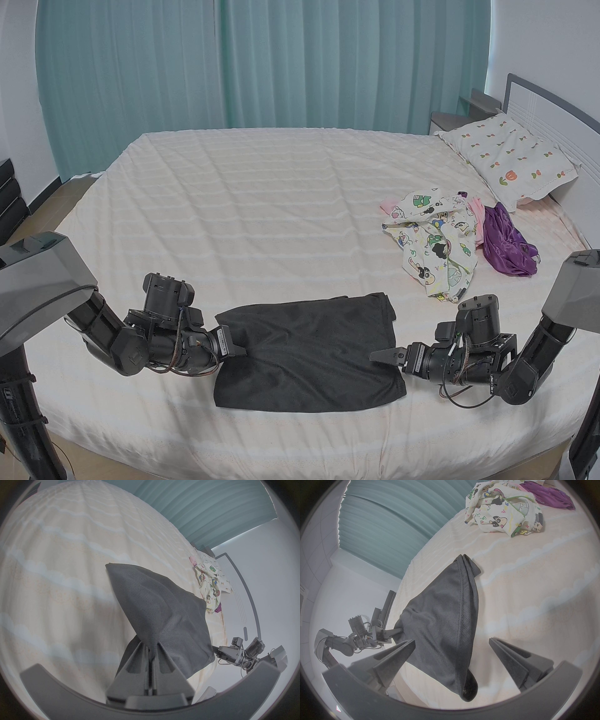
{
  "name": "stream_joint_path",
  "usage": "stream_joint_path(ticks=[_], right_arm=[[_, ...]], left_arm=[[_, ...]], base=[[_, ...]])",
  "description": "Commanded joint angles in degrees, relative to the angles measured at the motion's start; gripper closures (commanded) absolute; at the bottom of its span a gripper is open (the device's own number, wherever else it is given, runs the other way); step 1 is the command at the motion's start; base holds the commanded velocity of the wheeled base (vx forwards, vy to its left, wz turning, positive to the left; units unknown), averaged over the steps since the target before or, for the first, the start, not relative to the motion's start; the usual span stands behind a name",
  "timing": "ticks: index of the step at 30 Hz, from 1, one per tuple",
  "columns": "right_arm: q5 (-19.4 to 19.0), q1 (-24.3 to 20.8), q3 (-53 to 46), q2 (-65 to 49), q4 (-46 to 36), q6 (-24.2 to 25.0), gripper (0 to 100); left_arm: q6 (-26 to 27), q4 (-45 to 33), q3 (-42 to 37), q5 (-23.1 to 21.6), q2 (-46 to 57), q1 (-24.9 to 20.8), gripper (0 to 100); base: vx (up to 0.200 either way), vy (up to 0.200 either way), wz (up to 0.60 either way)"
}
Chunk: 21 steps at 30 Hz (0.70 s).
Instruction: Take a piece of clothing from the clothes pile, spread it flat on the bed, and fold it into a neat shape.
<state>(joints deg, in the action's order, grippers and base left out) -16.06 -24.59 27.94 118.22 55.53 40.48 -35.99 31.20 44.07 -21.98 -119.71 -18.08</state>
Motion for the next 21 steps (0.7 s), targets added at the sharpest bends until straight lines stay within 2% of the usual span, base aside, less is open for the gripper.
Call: stream_joint_path(ticks=[1,7,16,21], right_arm=[[-0.03,-0.02,0.01,0.08,0.02,0.03,0],[-0.03,-0.11,0.01,0.08,0.02,0.03,0],[0.06,-0.02,0.01,-0.10,0.11,0.03,0],[0.06,-0.02,0.18,-0.01,0.11,-0.06,0]], left_arm=[[-0.49,-0.08,-1.62,0.01,2.99,0.06,100],[-0.49,-0.08,-2.32,0.01,3.70,0.06,100],[-0.93,-0.17,-2.67,0.09,3.78,0.59,100],[-0.93,-0.17,-2.06,0.62,3.26,0.68,100]], base=[[0.000,0.000,0.00],[0.000,0.000,0.00],[-0.200,0.000,0.00],[0.000,0.000,0.00]])
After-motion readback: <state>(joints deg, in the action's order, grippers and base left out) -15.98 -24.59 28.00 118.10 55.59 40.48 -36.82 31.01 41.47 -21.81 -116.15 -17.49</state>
